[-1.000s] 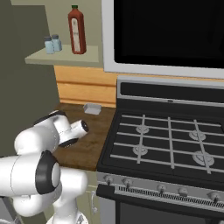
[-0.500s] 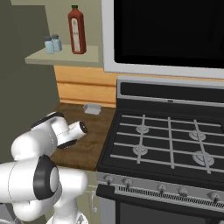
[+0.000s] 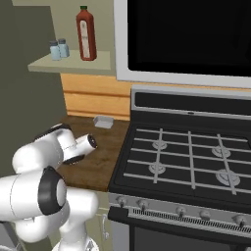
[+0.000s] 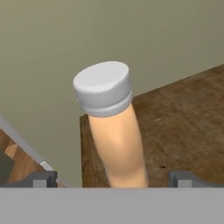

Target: Put the shaker and condiment bottle from the counter next to their counterparts in the cabinet.

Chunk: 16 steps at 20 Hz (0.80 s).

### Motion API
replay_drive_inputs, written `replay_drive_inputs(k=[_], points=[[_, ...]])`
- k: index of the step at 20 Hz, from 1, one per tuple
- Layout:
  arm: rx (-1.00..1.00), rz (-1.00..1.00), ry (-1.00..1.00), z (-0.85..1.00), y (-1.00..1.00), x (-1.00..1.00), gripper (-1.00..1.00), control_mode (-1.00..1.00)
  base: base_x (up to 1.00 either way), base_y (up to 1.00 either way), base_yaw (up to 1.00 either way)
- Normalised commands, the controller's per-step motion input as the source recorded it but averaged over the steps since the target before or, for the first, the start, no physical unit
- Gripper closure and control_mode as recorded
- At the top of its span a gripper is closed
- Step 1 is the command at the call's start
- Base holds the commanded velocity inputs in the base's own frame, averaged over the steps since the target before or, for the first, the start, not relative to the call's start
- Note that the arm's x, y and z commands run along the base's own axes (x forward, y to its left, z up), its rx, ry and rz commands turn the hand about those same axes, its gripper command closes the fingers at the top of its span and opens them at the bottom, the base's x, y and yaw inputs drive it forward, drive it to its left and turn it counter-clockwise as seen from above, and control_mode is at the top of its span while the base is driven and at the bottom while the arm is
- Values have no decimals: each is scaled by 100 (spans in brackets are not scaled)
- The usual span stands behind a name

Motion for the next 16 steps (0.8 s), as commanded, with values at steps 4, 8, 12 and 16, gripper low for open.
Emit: replay_drive_inputs(k=[4, 8, 12, 16], points=[[0, 0, 0, 0, 0, 43, -100, -100, 0, 0, 0], [0, 0, 0, 0, 0, 15, -100, -100, 0, 0, 0], [0, 0, 0, -1, 4, -3, -100, -100, 0, 0, 0], [0, 0, 0, -4, 17, -4, -100, -100, 0, 0, 0]])
